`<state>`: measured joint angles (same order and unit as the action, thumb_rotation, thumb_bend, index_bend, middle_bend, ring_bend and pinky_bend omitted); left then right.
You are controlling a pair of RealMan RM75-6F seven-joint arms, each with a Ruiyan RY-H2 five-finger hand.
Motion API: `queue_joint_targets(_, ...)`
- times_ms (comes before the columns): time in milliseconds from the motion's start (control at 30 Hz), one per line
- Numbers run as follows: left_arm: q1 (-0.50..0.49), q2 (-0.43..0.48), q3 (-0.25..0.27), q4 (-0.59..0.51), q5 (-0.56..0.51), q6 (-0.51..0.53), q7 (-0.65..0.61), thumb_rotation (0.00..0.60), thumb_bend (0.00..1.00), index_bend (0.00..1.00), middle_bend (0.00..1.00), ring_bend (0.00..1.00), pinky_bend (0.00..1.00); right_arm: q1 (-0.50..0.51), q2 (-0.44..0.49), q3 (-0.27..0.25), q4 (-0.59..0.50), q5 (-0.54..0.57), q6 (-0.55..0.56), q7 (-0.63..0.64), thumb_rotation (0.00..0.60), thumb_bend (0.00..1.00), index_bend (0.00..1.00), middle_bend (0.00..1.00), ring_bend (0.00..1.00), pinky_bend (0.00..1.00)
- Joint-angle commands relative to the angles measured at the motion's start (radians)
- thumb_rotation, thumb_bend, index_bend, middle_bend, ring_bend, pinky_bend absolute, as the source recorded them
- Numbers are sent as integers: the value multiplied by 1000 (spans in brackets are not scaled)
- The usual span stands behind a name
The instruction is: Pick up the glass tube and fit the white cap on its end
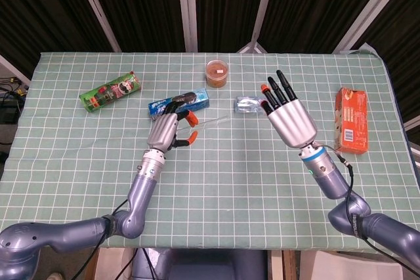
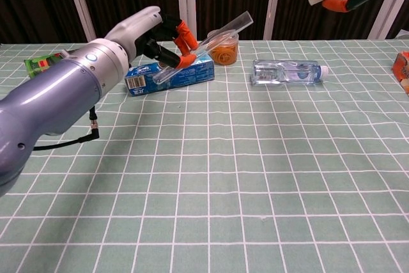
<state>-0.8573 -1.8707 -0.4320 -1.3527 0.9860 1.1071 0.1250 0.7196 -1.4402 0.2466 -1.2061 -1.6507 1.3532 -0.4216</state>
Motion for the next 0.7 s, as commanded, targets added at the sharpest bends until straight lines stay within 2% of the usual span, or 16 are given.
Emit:
queue_joint_targets(33, -2, -8, -9, -1, -17, 3, 8, 600, 636, 564, 543, 113, 0, 16, -20, -6, 17, -12, -1, -13, 600, 319, 667, 286, 165, 47)
queue_joint_targets(700, -57, -60, -28, 73, -30, -21, 32, 600, 636, 564, 544, 113, 0, 83, -110, 6, 42, 14, -33, -29, 600, 319, 667, 286, 165, 47)
